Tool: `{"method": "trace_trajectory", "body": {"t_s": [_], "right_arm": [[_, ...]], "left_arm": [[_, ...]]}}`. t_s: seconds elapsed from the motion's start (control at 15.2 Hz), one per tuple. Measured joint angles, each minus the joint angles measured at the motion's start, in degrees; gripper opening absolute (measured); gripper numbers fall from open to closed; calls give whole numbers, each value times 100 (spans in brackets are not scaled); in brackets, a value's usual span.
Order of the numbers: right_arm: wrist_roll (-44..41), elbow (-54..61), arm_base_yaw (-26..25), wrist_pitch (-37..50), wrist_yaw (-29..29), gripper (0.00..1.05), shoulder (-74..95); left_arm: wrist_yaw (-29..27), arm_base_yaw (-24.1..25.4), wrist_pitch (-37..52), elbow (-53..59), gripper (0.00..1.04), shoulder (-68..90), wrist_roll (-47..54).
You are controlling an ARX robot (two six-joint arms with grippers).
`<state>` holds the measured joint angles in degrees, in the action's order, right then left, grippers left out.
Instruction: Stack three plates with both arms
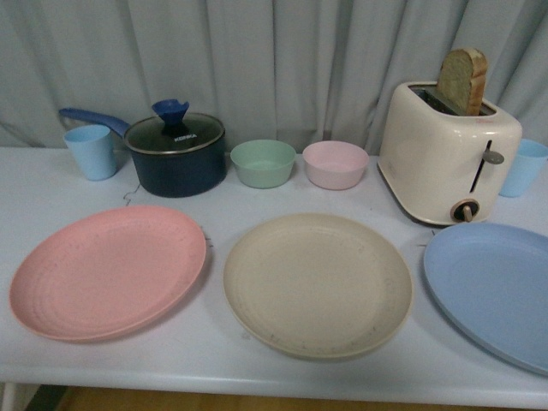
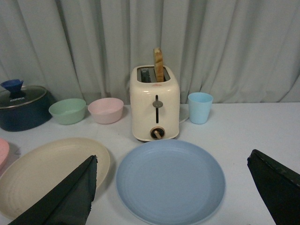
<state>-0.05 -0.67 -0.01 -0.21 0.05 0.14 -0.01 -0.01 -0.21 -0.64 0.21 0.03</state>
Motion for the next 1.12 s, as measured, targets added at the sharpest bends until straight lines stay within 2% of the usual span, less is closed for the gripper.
{"method": "trace_trajectory", "body": {"t_s": [0.92, 0.99, 1.05, 1.12], "right_arm": [[0, 0, 0, 0, -2, 98, 0], [0, 0, 0, 2, -2, 98, 0], [-4, 0, -2, 0, 9, 98, 0], [-2, 0, 0, 7, -7, 98, 0]], "left_arm": [[0, 0, 0, 0, 98, 0, 0], [-496, -157, -444, -127, 98, 149, -81], [-1403, -350, -442, -424, 98, 1126, -125], [-1449, 87, 212, -706, 98, 2103, -66]]}}
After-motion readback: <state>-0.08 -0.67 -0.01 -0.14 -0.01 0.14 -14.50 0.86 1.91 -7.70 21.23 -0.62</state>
